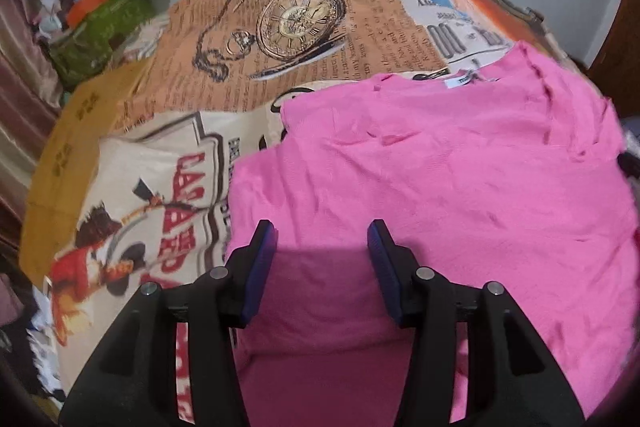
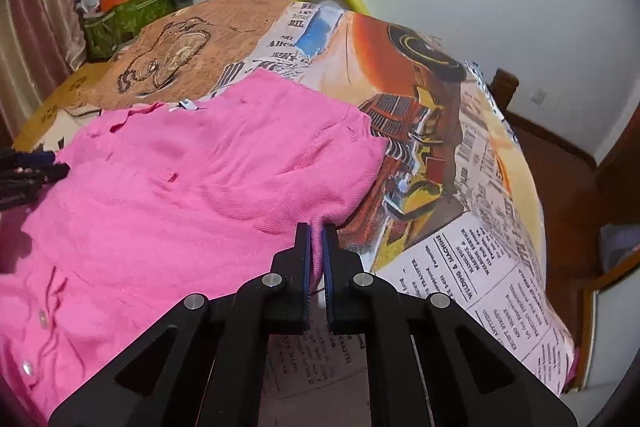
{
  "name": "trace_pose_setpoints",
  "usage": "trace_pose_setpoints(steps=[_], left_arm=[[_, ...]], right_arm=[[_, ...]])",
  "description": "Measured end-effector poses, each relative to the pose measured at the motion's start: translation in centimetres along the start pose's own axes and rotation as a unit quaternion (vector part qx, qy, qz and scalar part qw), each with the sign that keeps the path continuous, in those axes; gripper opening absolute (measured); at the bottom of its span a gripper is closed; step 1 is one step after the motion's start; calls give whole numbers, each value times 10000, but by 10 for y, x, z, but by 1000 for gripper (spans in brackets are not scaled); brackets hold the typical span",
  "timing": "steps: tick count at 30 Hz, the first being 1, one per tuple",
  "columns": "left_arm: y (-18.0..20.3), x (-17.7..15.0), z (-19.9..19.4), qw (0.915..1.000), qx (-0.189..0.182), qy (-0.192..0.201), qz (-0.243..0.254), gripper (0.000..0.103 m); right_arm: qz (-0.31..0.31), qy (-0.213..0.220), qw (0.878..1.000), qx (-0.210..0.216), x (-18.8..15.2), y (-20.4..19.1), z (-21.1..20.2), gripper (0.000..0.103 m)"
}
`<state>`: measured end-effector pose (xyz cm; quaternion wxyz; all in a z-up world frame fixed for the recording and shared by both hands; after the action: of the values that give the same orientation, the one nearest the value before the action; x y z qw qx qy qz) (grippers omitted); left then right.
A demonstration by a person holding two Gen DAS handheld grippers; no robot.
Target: Fold small clothes
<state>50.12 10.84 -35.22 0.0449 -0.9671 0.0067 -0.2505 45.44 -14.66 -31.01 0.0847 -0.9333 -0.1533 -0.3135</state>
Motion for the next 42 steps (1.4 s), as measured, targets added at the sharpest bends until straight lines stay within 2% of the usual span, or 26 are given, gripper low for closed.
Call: trace_pose_setpoints(steps=[2, 5, 7, 10, 17, 18, 25, 29, 30, 31, 32, 33, 34, 35, 38, 42], left_arm=[[-1, -6, -17, 9998, -209, 47, -15, 49], [-1, -18, -46, 9995, -139, 159, 244, 50], [-1, -30, -64, 9990, -144, 201, 377, 54], [-1, -54, -91, 9985, -256, 223, 424, 62], [3, -122, -136, 9982, -475, 32, 377, 64], [6, -134, -143, 9978, -549, -5, 383, 64], [38, -184, -176, 9943, -931, -83, 517, 68], [64, -200, -179, 9916, -1154, -112, 566, 68], [69, -203, -175, 9915, -1147, -165, 584, 65], [75, -207, -171, 9913, -1144, -227, 608, 52], [80, -209, -168, 9907, -1192, -238, 610, 46], [85, -210, -168, 9900, -1268, -195, 583, 34], [86, -209, -169, 9901, -1284, -136, 545, 17], [84, -207, -168, 9910, -1228, -111, 515, 7], [73, -206, -174, 9923, -1198, -1, 318, 4], [46, -216, -185, 9948, -1000, 85, 143, 4]], right_arm=[[19, 15, 10000, 74, -3, -2, -11, 5], [-55, 21, 9999, 156, -13, -7, -33, 8], [-63, -16, 9997, 253, -21, -10, -48, 20], [-106, 11, 9992, 378, -38, -16, -75, 29], [-83, -120, 9986, 518, -84, -30, -120, 33], [-62, -145, 9984, 552, -92, -32, -126, 36], [-58, -258, 9970, 734, -137, -52, -153, 42], [-50, -405, 9955, 859, -162, -66, -155, 42], [-27, -469, 9951, 873, -168, -69, -152, 43], [-12, -515, 9948, 883, -173, -71, -151, 43], [-3, -566, 9944, 889, -177, -72, -149, 43], [8, -625, 9941, 891, -182, -74, -147, 43], [21, -687, 9935, 904, -186, -75, -145, 43], [30, -732, 9931, 917, -191, -76, -145, 42], [-5, -855, 9921, 915, -202, -81, -142, 42], [-131, -810, 9932, 832, -207, -82, -141, 42]])
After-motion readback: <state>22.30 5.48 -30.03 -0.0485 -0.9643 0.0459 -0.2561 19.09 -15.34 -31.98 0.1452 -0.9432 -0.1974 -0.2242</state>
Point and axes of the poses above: each gripper's, at about its wrist camera, not at the fingertips, and z roughly the way its jaws point, y to its right, x to its top, the point moved 10 cm from there along z, roughly the way its jaws point, and after that the axes turned 5 degrees about z, right-handed, at the moved point
